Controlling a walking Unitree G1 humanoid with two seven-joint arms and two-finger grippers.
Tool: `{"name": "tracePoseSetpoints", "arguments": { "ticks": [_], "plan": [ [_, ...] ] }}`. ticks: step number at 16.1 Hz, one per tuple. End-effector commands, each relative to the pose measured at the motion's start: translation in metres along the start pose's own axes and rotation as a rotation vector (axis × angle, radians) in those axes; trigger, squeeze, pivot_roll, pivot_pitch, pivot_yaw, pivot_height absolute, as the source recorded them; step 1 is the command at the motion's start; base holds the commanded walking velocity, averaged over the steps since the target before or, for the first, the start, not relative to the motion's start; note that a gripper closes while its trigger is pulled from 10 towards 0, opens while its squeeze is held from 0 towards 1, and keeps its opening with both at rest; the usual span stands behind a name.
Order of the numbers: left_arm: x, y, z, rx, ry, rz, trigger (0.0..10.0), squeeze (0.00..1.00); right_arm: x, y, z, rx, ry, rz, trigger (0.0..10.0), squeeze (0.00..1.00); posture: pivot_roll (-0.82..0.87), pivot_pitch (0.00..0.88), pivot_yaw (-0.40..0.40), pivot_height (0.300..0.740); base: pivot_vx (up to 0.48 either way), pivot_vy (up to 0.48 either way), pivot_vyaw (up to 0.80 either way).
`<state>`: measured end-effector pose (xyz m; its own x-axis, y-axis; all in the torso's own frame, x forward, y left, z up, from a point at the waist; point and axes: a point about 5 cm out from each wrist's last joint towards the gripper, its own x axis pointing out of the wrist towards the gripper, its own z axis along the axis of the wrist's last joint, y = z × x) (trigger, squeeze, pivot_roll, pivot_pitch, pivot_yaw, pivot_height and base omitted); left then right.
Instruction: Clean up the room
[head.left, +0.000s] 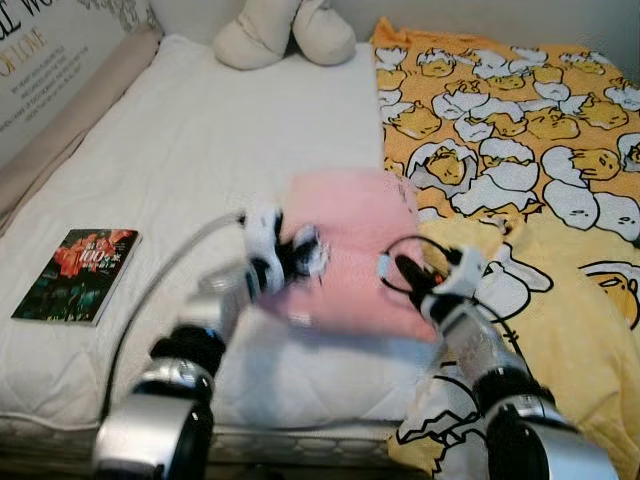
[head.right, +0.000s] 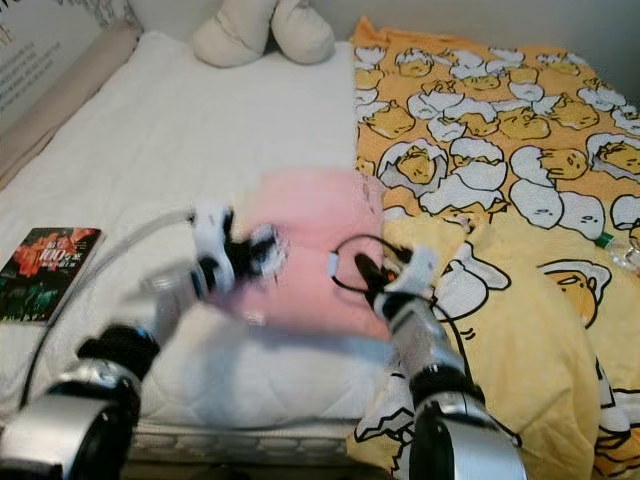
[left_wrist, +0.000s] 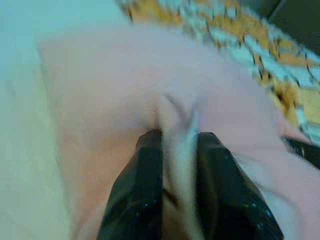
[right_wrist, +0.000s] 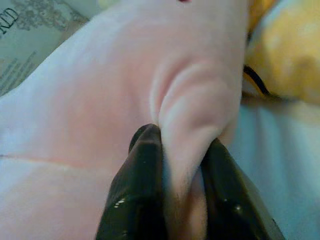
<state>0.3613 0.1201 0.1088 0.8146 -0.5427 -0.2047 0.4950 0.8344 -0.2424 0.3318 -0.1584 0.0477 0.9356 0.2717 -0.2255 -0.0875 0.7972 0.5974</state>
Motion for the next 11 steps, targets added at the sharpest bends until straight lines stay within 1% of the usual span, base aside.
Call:
{"name": "tracePoseSetpoints", "arguments": {
  "ticks": [1, 2, 3, 5, 7, 8, 9, 10, 11],
  "plan": [
    [-0.002, 0.005, 0.026, 0.055, -0.081, 0.010, 0.0, 0.00, 0.003, 0.002, 0.022, -0.021, -0.079, -0.005, 0.0, 0.00, -0.11, 0.000, 0.022, 0.740, 0.000, 0.000, 0.00],
    [-0.005, 0.006, 0.059, 0.100, -0.176, -0.009, 0.0, 0.00, 0.011, 0.020, 0.051, -0.056, -0.172, 0.057, 0.0, 0.00, -0.12, 0.000, 0.022, 0.740, 0.000, 0.000, 0.00],
    [-0.006, 0.006, 0.068, 0.117, -0.201, -0.015, 0.0, 0.00, 0.012, 0.026, 0.060, -0.074, -0.198, 0.080, 0.0, 0.00, -0.12, 0.000, 0.022, 0.740, 0.000, 0.000, 0.00],
    [-0.011, 0.004, 0.099, 0.164, -0.279, -0.027, 0.0, 0.00, 0.016, 0.051, 0.095, -0.108, -0.312, 0.158, 0.0, 0.00, -0.11, 0.000, 0.023, 0.740, 0.000, 0.000, 0.00],
    [-0.013, 0.002, 0.107, 0.182, -0.294, -0.023, 0.0, 0.00, 0.017, 0.059, 0.104, -0.113, -0.337, 0.187, 0.0, 0.00, -0.12, 0.000, 0.022, 0.740, 0.000, 0.000, 0.00],
    [-0.012, 0.003, 0.105, 0.182, -0.274, -0.004, 0.0, 0.00, 0.017, 0.055, 0.098, -0.119, -0.313, 0.173, 0.0, 0.00, -0.12, 0.000, 0.022, 0.740, 0.000, 0.000, 0.00],
    [-0.011, 0.003, 0.093, 0.170, -0.240, 0.006, 9.3, 0.00, 0.014, 0.038, 0.076, -0.108, -0.251, 0.112, 0.0, 0.00, -0.11, 0.000, 0.018, 0.740, 0.000, 0.000, 0.00],
    [-0.012, 0.001, 0.087, 0.143, -0.229, 0.000, 10.0, 0.00, 0.009, 0.025, 0.061, -0.104, -0.214, 0.066, 0.0, 0.00, -0.11, 0.000, 0.015, 0.740, 0.000, 0.000, 0.00],
    [-0.013, 0.000, 0.083, 0.130, -0.222, -0.005, 10.0, 0.00, 0.003, 0.015, 0.050, -0.095, -0.189, 0.025, 0.0, 0.00, -0.11, 0.000, 0.014, 0.740, 0.000, 0.000, 0.00]
  ]
}}
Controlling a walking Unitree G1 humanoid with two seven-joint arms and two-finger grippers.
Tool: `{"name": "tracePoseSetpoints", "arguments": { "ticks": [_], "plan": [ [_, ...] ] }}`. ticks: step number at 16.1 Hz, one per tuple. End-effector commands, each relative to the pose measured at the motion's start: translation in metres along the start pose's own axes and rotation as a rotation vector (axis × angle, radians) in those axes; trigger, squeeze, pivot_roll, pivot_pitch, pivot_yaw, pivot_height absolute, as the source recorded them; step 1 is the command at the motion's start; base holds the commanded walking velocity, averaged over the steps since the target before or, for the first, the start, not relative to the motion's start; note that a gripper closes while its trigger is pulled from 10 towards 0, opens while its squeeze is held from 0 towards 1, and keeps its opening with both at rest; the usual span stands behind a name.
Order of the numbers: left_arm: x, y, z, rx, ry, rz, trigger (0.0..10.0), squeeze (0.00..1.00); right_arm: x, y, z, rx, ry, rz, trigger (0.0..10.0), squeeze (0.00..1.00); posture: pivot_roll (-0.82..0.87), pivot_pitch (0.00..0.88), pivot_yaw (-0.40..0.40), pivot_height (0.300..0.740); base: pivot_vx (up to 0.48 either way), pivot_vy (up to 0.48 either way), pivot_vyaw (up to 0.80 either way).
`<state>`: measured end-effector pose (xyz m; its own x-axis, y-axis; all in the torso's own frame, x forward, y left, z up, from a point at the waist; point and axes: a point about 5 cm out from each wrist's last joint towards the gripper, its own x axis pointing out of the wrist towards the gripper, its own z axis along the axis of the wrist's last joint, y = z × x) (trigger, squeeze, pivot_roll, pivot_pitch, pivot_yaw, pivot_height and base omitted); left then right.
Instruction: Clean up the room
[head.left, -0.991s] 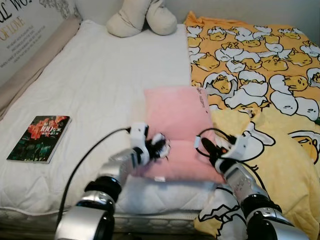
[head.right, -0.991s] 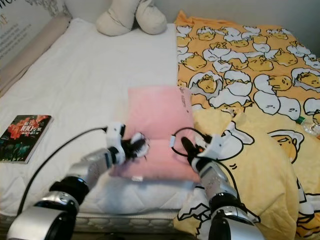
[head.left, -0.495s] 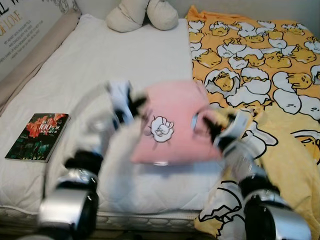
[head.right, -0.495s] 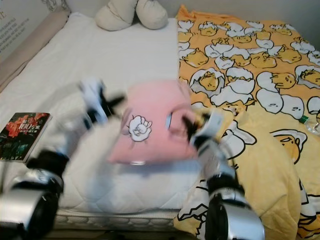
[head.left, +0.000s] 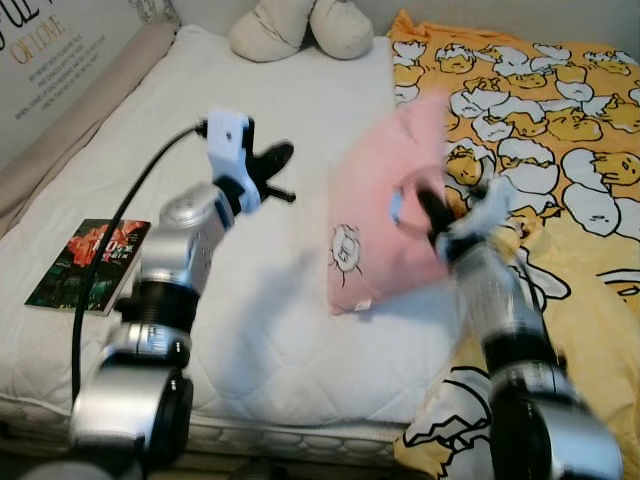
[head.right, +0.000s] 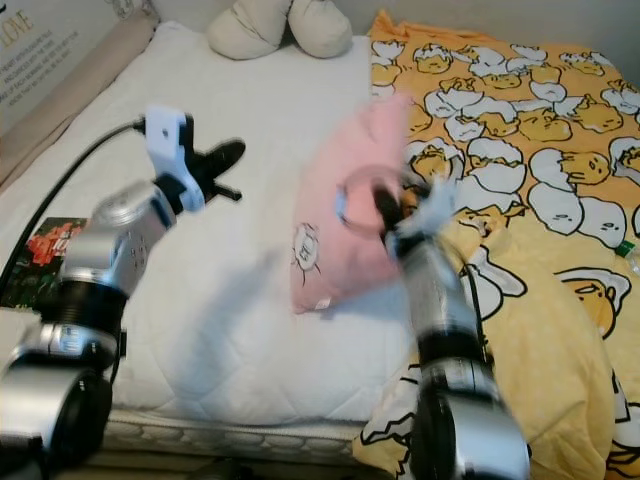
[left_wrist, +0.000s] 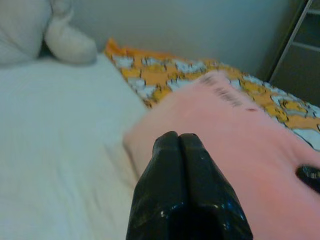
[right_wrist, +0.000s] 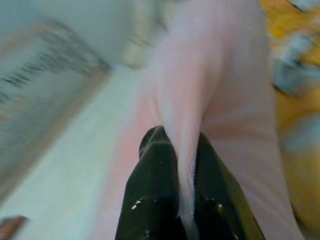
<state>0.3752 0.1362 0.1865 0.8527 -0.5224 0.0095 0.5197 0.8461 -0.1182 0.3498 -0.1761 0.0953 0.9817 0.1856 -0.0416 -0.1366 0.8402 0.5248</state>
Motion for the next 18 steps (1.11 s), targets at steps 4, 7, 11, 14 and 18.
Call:
{"name": "tracePoseSetpoints", "arguments": {
  "ticks": [4, 7, 11, 14, 18],
  "plan": [
    [-0.013, 0.004, -0.012, -0.085, 0.041, 0.054, 10.0, 0.00, -0.060, -0.060, -0.052, 0.063, 0.114, -0.268, 0.0, 0.00, -0.11, 0.000, 0.017, 0.740, 0.000, 0.000, 0.00],
    [-0.012, -0.005, -0.030, -0.113, 0.114, 0.045, 10.0, 1.00, -0.093, -0.089, -0.074, 0.018, 0.265, -0.353, 0.0, 0.00, -0.11, 0.000, 0.022, 0.740, 0.000, 0.000, 0.00],
    [0.000, -0.013, -0.053, 0.172, 0.237, -0.051, 10.0, 1.00, -0.093, -0.098, -0.063, -0.084, 0.321, -0.340, 0.0, 0.00, -0.13, 0.000, 0.023, 0.740, 0.000, 0.000, 0.00],
    [0.007, -0.018, -0.043, 0.343, 0.224, -0.102, 10.0, 1.00, -0.088, -0.097, -0.056, -0.139, 0.320, -0.317, 0.0, 0.00, -0.14, 0.000, 0.030, 0.740, 0.000, 0.000, 0.00],
    [0.023, -0.044, -0.044, 0.460, 0.197, -0.221, 10.0, 1.00, -0.080, -0.088, -0.058, -0.169, 0.327, -0.261, 0.0, 0.00, -0.15, 0.000, 0.033, 0.740, 0.000, 0.000, 0.00]
  ]
}}
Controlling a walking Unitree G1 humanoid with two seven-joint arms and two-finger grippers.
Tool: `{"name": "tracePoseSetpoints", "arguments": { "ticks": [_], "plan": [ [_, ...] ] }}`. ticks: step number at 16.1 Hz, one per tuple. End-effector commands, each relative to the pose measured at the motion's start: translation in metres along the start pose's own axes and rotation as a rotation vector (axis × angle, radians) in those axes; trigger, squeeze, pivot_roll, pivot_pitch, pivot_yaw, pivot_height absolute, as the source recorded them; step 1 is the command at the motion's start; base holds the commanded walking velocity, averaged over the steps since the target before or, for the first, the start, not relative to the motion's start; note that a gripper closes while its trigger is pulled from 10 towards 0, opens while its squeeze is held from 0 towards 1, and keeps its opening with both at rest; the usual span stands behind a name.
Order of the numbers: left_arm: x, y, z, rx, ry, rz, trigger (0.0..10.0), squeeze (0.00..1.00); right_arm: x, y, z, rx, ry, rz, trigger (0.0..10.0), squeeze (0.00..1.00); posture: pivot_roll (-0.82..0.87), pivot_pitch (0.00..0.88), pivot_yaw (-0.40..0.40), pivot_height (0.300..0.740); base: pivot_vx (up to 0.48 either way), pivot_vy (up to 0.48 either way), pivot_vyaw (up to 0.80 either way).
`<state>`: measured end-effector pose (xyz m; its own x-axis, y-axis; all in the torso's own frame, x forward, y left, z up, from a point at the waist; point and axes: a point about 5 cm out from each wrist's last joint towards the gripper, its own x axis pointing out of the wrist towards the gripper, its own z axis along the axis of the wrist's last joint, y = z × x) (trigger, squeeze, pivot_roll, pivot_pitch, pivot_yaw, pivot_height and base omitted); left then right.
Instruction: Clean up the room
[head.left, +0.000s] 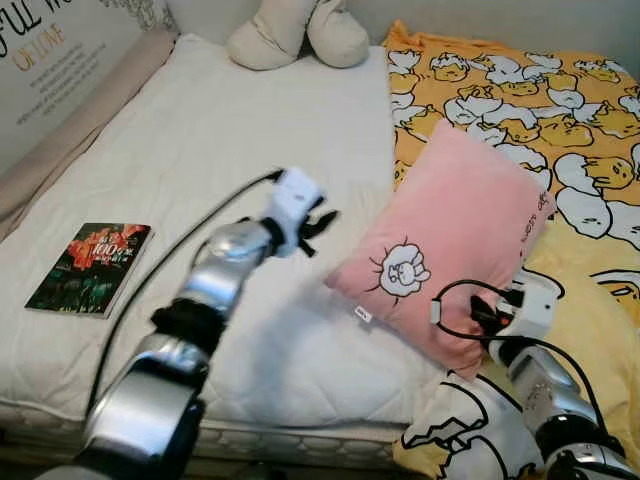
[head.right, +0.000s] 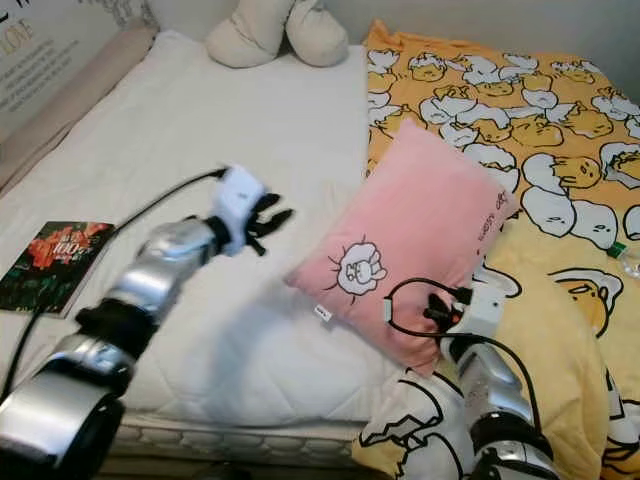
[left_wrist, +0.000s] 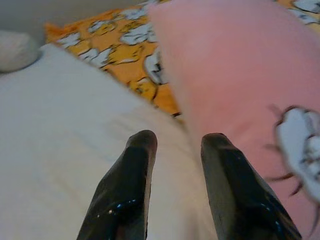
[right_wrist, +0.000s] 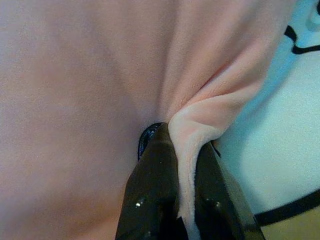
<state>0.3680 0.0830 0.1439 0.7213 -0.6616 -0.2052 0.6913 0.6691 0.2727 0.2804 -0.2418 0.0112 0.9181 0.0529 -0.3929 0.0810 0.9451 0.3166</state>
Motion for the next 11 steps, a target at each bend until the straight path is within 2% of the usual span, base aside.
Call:
{"name": "tracePoseSetpoints", "arguments": {
  "ticks": [1, 2, 4, 6, 9, 11],
  "plan": [
    [0.006, -0.006, 0.001, 0.013, 0.009, -0.018, 10.0, 1.00, 0.002, 0.012, -0.012, -0.013, 0.056, 0.048, 0.0, 0.00, -0.15, 0.000, 0.033, 0.740, 0.000, 0.000, 0.00],
    [0.010, -0.010, -0.002, -0.029, 0.019, -0.018, 10.0, 1.00, 0.004, 0.018, -0.013, -0.020, 0.058, 0.071, 0.0, 0.00, -0.15, 0.000, 0.031, 0.740, 0.000, 0.000, 0.00],
    [0.017, -0.016, -0.011, -0.026, 0.071, -0.010, 10.0, 1.00, 0.007, 0.033, -0.016, -0.037, 0.067, 0.133, 0.0, 0.00, -0.16, 0.000, 0.030, 0.740, 0.000, 0.000, 0.00],
    [0.020, -0.017, -0.012, -0.052, 0.092, 0.001, 10.0, 1.00, 0.007, 0.040, -0.018, -0.061, 0.071, 0.171, 0.0, 0.00, -0.18, 0.012, 0.031, 0.740, 0.000, 0.000, 0.00],
    [0.017, -0.002, -0.017, -0.126, 0.146, 0.107, 10.0, 1.00, -0.001, 0.045, -0.022, -0.075, 0.065, 0.228, 0.0, 0.00, -0.22, 0.052, 0.036, 0.740, 0.000, 0.000, 0.00],
    [0.015, 0.004, -0.018, -0.209, 0.135, 0.135, 10.0, 1.00, -0.011, 0.041, -0.029, -0.083, 0.073, 0.238, 0.0, 0.00, -0.24, 0.076, 0.040, 0.740, 0.000, 0.000, 0.00]
  ]
}}
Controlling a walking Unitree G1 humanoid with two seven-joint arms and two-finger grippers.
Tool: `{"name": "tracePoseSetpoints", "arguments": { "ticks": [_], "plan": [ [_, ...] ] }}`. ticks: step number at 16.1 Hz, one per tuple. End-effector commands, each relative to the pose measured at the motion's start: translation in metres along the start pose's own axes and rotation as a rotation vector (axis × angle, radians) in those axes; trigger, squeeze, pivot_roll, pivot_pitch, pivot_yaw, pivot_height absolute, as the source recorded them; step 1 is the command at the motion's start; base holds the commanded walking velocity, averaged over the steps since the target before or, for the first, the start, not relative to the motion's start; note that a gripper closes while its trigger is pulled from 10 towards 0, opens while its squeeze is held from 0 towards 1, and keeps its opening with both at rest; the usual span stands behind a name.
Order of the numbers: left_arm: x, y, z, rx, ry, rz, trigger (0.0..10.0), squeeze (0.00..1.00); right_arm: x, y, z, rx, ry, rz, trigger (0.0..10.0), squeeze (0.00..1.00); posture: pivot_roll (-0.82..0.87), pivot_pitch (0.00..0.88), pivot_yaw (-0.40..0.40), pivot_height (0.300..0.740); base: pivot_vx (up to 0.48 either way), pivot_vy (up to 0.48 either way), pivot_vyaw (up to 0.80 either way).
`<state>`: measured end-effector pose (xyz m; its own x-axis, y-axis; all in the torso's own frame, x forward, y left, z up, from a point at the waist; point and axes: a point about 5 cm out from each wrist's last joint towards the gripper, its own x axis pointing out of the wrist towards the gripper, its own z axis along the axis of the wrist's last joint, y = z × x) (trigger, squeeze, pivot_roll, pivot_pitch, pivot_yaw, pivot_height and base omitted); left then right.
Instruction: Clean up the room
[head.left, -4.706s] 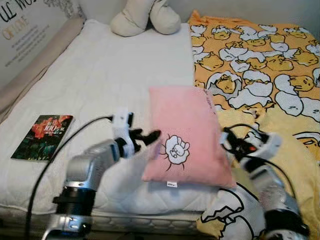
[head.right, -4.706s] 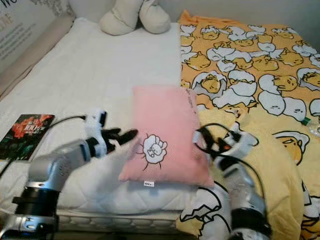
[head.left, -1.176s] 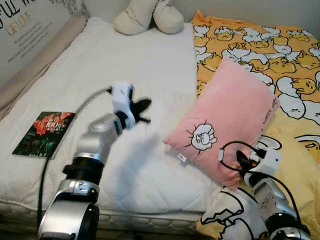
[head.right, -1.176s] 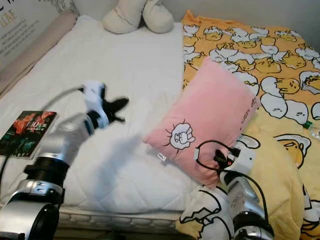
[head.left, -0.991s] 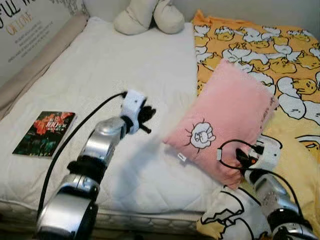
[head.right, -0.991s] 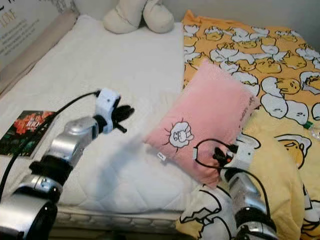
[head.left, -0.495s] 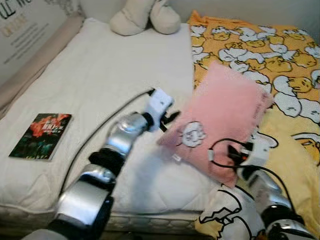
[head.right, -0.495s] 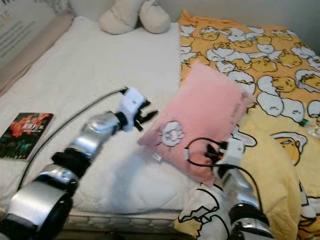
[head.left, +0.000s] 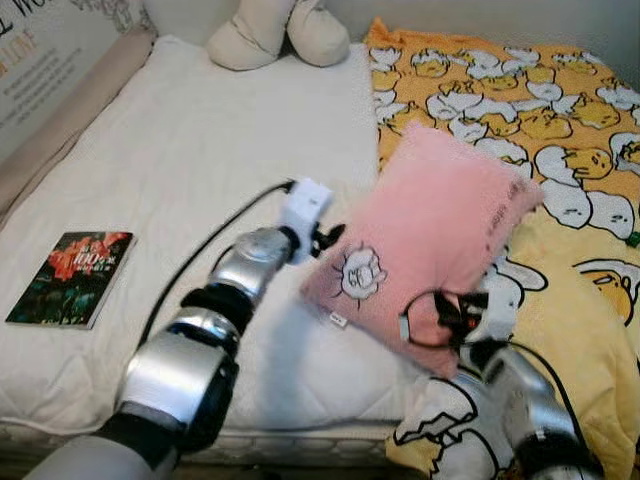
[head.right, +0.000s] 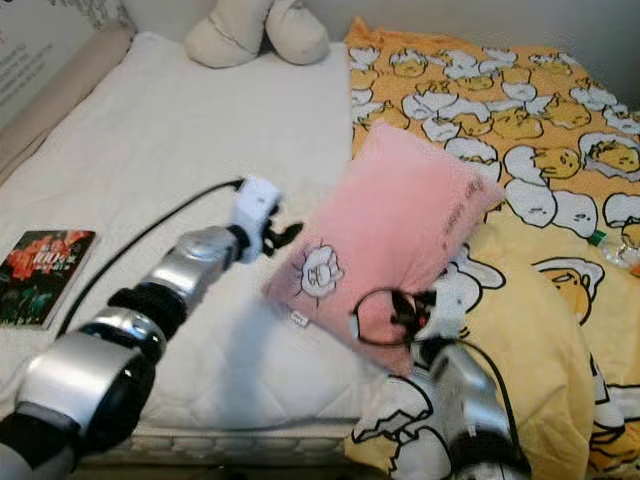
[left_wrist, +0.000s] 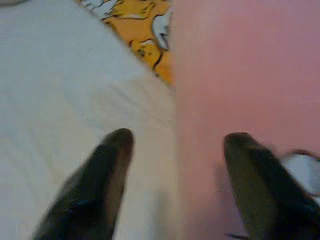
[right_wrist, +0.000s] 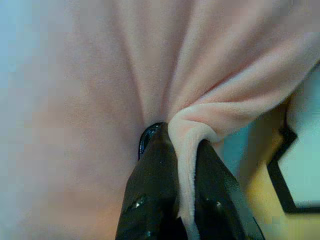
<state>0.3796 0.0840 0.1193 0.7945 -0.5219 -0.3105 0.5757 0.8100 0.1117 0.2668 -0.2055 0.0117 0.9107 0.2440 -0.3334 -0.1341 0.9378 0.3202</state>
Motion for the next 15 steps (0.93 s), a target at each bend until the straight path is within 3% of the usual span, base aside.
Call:
{"name": "tracePoseSetpoints", "arguments": {
  "ticks": [1, 6, 9, 12, 15],
  "plan": [
    [0.001, 0.001, 0.004, -0.025, 0.007, -0.005, 10.0, 1.00, -0.004, 0.007, -0.016, 0.001, 0.078, 0.043, 0.0, 0.00, -0.25, 0.087, 0.042, 0.740, 0.000, 0.000, 0.00],
    [0.000, -0.012, -0.023, -0.160, 0.078, -0.067, 10.0, 1.00, -0.037, 0.008, -0.030, -0.006, 0.125, 0.080, 0.0, 0.00, -0.31, 0.139, 0.044, 0.740, 0.000, 0.000, 0.00],
    [0.002, -0.028, -0.028, -0.148, 0.076, -0.182, 10.0, 1.00, -0.042, 0.004, -0.026, -0.012, 0.131, 0.080, 0.0, 0.00, -0.33, 0.138, 0.049, 0.740, 0.000, 0.000, 0.00],
    [0.005, -0.049, -0.024, -0.011, 0.070, -0.344, 10.0, 1.00, -0.044, 0.003, -0.021, -0.014, 0.137, 0.077, 0.0, 0.00, -0.33, 0.136, 0.051, 0.740, 0.000, 0.000, 0.00],
    [0.004, -0.037, -0.016, 0.215, 0.068, -0.306, 10.0, 1.00, -0.043, 0.006, -0.019, -0.011, 0.142, 0.085, 0.0, 0.00, -0.32, 0.136, 0.052, 0.740, 0.000, 0.000, 0.00]
  ]
}}
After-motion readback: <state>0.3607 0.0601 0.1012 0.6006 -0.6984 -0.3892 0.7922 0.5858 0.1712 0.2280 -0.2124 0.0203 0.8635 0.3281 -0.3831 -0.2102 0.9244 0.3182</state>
